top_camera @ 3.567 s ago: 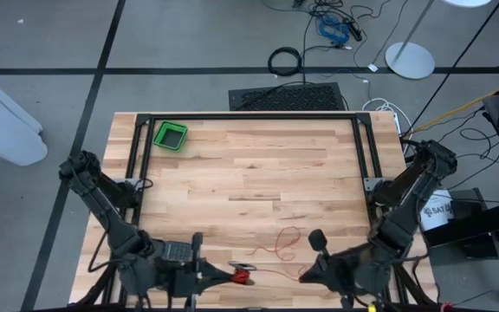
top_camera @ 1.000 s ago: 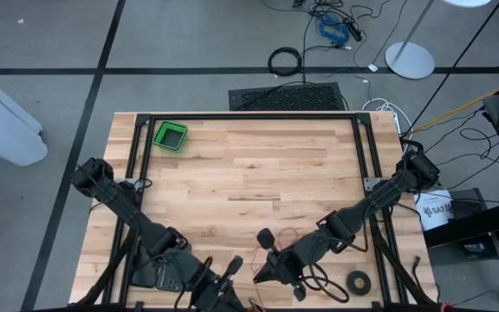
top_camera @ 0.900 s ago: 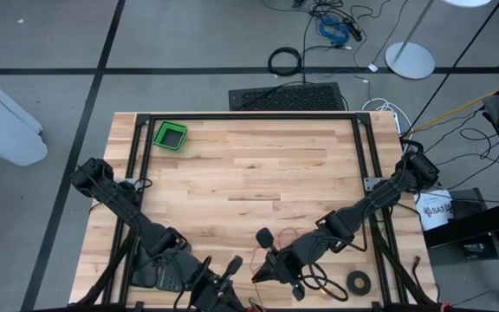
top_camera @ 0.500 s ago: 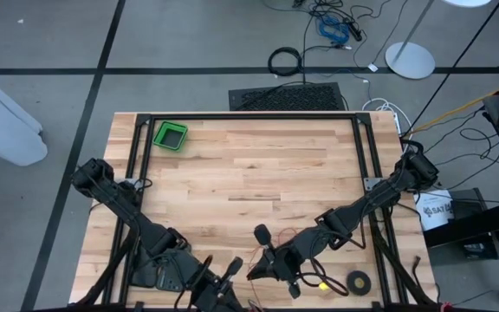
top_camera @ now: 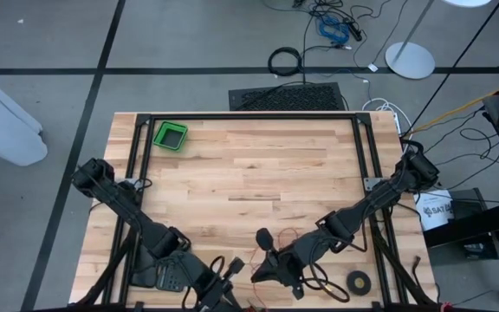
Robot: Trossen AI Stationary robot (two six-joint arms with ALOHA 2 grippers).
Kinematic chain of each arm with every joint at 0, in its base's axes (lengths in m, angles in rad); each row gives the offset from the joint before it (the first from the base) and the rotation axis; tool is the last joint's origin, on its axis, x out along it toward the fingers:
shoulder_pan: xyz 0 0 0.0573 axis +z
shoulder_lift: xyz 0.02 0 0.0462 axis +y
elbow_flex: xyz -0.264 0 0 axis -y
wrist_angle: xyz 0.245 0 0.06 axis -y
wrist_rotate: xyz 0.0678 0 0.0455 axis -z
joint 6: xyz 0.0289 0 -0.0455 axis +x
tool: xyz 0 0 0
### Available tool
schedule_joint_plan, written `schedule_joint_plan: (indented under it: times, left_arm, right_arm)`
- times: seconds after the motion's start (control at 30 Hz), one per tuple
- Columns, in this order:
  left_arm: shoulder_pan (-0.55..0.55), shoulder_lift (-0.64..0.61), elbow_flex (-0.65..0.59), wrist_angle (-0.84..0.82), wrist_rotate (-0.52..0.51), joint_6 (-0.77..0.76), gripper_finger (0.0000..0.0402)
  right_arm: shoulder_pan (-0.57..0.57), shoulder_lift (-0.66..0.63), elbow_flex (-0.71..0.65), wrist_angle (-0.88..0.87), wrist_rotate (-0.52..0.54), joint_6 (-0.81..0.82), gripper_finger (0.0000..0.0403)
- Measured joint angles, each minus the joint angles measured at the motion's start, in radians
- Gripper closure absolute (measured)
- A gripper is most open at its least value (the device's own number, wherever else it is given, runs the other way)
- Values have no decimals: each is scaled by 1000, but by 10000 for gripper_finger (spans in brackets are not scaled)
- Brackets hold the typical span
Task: Coil cords
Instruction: Coil the red wire into the spool
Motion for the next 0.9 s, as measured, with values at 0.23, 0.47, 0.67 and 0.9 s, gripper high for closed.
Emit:
schedule_joint_plan:
  times: [0.23, 0.47, 0.67, 0.9]
  left_arm:
    - [-2, 0, 0, -57, 41, -2, 398]
    - [2, 0, 0, -70, 47, -2, 398]
    - [26, 0, 1, -62, 41, -2, 398]
    - [46, 8, 2, -38, 36, -2, 398]
  right_arm:
    - [9, -32, -1, -7, -1, 67, 403]
    - [17, -47, -1, 129, -2, 135, 403]
    - [9, -45, -1, 185, -2, 192, 403]
    - [9, -45, -1, 223, -2, 221, 403]
